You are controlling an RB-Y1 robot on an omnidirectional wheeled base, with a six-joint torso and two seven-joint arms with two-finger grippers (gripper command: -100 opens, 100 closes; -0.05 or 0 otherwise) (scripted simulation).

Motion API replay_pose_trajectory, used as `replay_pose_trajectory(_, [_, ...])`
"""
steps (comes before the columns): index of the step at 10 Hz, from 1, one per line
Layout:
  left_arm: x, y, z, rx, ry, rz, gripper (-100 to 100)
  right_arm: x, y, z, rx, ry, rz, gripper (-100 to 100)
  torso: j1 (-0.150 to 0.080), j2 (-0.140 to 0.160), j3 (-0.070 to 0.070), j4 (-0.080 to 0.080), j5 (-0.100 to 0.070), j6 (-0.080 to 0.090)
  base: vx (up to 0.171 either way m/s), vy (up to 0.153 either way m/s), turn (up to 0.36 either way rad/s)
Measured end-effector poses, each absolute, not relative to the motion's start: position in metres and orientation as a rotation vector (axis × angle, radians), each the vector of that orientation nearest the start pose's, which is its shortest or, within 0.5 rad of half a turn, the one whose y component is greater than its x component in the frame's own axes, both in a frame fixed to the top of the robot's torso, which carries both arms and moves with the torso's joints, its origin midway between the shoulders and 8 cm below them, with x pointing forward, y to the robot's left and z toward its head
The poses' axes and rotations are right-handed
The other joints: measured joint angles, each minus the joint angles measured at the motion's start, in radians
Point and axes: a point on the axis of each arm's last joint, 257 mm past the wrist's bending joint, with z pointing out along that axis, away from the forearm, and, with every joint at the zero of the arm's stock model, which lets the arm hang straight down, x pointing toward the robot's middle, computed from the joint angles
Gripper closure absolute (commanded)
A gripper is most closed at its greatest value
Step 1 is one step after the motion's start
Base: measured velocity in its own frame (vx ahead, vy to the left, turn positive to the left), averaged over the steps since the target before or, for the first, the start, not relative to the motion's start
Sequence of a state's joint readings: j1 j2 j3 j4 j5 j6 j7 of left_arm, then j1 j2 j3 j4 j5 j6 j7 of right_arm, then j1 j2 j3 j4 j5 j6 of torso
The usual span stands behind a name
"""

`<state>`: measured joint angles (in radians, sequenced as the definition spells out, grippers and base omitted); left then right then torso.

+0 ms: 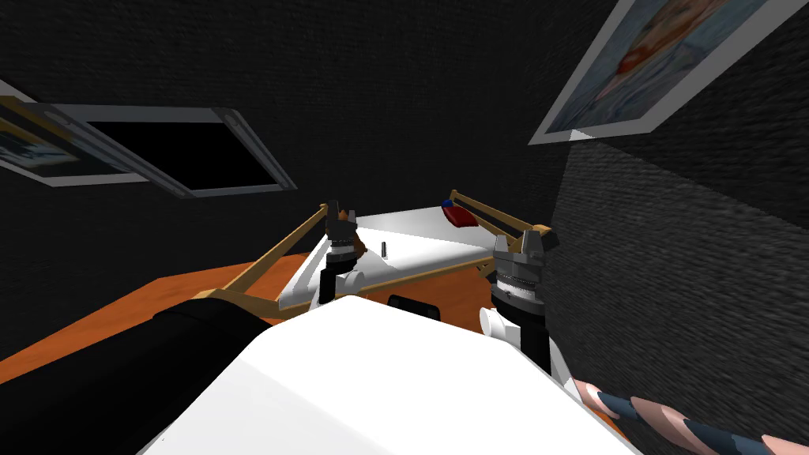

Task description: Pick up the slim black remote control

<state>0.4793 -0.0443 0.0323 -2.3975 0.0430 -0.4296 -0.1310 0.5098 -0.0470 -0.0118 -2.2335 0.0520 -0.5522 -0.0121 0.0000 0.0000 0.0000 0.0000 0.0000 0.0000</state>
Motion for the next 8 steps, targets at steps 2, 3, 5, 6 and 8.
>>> replay_pose_trajectory(2, [0.334,0.285,0.065,-0.591,0.592,-1.206,-100,0.344,-0.274,0.01,0.596,0.682,1.269,0,0.0,0.0,0.0,0.0,0.0,0.0,-0.003,-0.01,0.022])
replay_pose_trajectory(3, [0.336,0.283,0.062,-0.585,0.611,-1.207,-100,0.344,-0.274,0.01,0.596,0.682,1.269,0,0.0,0.0,0.0,0.0,0.0,0.0,-0.004,-0.007,0.025])
replay_pose_trajectory(5, [0.344,0.277,0.054,-0.577,0.672,-1.217,-100,0.344,-0.274,0.01,0.596,0.682,1.269,0,-0.001,0.0,0.0,0.0,0.0,0.0,-0.011,-0.017,0.065])
replay_pose_trajectory(6, [0.352,0.273,0.047,-0.58,0.711,-1.222,-100,0.344,-0.274,0.01,0.596,0.682,1.269,0,-0.001,0.001,0.0,0.0,0.0,0.0,-0.014,-0.024,0.067])
replay_pose_trajectory(8, [0.362,0.267,0.031,-0.591,0.777,-1.225,-100,0.344,-0.274,0.01,0.596,0.682,1.269,0,-0.001,0.001,0.0,0.0,0.0,0.0,-0.011,-0.019,0.044])
